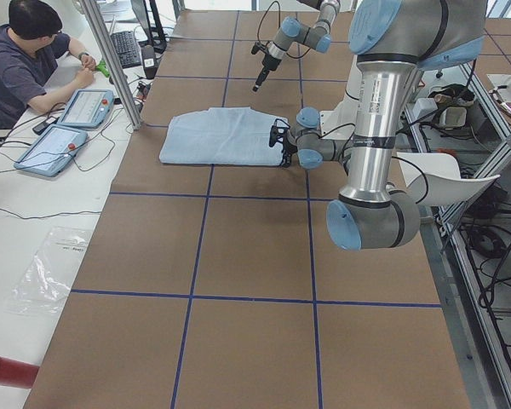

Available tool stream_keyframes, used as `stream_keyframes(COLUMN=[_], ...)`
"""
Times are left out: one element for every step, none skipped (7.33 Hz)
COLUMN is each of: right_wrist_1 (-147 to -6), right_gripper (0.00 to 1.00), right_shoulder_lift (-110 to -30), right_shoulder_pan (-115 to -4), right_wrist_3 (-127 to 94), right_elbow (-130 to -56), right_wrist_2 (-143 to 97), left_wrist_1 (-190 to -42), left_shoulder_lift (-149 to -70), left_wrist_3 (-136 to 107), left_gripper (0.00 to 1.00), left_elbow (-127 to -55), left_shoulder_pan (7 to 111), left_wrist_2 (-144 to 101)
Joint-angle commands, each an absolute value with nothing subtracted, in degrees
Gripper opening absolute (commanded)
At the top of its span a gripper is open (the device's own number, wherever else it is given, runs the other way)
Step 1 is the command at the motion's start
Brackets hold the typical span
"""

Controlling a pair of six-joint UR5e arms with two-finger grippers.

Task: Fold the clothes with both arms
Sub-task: 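Lower both grippers to the shirt's near corners closest to the robot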

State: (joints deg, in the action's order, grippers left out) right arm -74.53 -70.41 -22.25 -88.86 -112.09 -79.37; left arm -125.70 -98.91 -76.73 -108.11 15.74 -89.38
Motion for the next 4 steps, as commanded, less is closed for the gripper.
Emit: stream_keyframes(right_wrist_1=[-74.5,-74.6,-75.2,-75.8], right_gripper=[1.00,1.00,0.98,0.90], right_shoulder_lift=[-70.5,-70.2,-70.1,-70.0], right_shoulder_pan=[-22.1,-22.0,-21.5,-20.3], right_wrist_3=[-88.9,-89.1,-93.6,-99.2], right_elbow=[-112.1,-112.1,-112.1,-112.0], right_wrist_2=[-79.4,-79.4,-79.4,-79.6], left_wrist_1=[-125.7,-125.7,-125.7,-125.7], left_shoulder_lift=[-98.9,-99.0,-99.2,-99.4], left_wrist_3=[-76.7,-76.7,-76.7,-76.7], left_gripper=[0.00,0.00,0.00,0.00], left_elbow=[-108.2,-108.2,-108.3,-108.3], left_shoulder_pan=[15.7,15.7,15.7,15.7], left_wrist_2=[-89.4,-89.4,-89.4,-89.4])
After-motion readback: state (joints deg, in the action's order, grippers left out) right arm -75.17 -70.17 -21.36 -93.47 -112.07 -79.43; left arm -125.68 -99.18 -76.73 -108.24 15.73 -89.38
